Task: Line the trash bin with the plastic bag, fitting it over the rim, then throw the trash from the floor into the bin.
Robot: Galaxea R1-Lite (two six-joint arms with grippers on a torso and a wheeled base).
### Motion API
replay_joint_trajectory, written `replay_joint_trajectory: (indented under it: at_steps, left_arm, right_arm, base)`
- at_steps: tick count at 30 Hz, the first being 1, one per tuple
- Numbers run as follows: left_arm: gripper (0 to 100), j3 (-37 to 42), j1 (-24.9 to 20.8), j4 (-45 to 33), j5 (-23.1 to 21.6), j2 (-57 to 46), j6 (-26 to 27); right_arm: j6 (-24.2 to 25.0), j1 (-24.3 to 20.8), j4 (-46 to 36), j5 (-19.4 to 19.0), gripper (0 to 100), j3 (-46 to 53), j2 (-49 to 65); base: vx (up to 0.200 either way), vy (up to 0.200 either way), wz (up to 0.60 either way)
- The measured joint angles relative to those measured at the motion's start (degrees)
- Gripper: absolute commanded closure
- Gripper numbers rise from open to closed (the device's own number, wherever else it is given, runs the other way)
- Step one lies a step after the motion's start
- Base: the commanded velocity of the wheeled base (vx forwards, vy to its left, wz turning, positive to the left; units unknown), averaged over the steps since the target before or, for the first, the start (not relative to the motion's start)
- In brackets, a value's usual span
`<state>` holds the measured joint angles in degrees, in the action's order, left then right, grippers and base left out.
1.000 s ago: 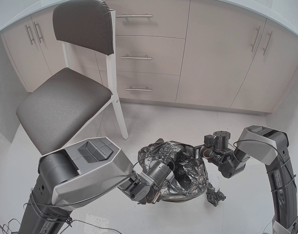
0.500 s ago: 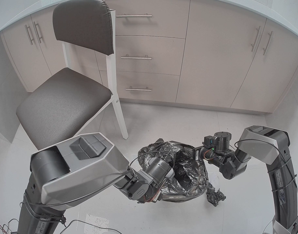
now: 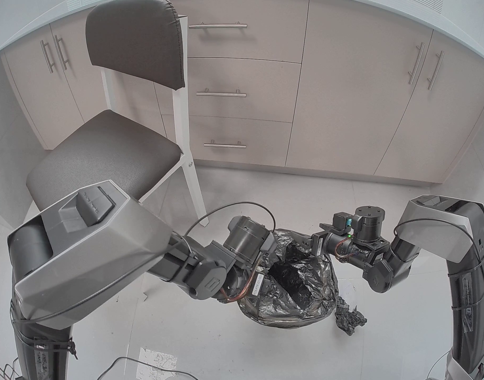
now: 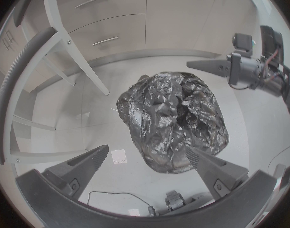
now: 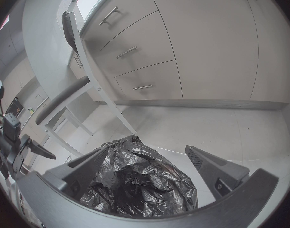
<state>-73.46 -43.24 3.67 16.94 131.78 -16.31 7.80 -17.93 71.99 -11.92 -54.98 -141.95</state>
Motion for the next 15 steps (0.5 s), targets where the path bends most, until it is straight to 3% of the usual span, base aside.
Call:
replay_joint_trajectory:
  at_steps: [7,15]
  left_arm:
    - [0,-5.32,5.05,0.1,-0.11,2.62,0.39]
    - [0,-9.86,7.57,0.1,-0.26,6.62,3.4]
  right_arm:
    - [0.07,0.29,-0.15,0.35,0,-1.85,-1.46]
    - [-0.39,1.26,-1.12,1.78,0,-4.44,-3.82]
  base:
    - [0.0,0.0,0.0]
    - [0.0,0.0,0.0]
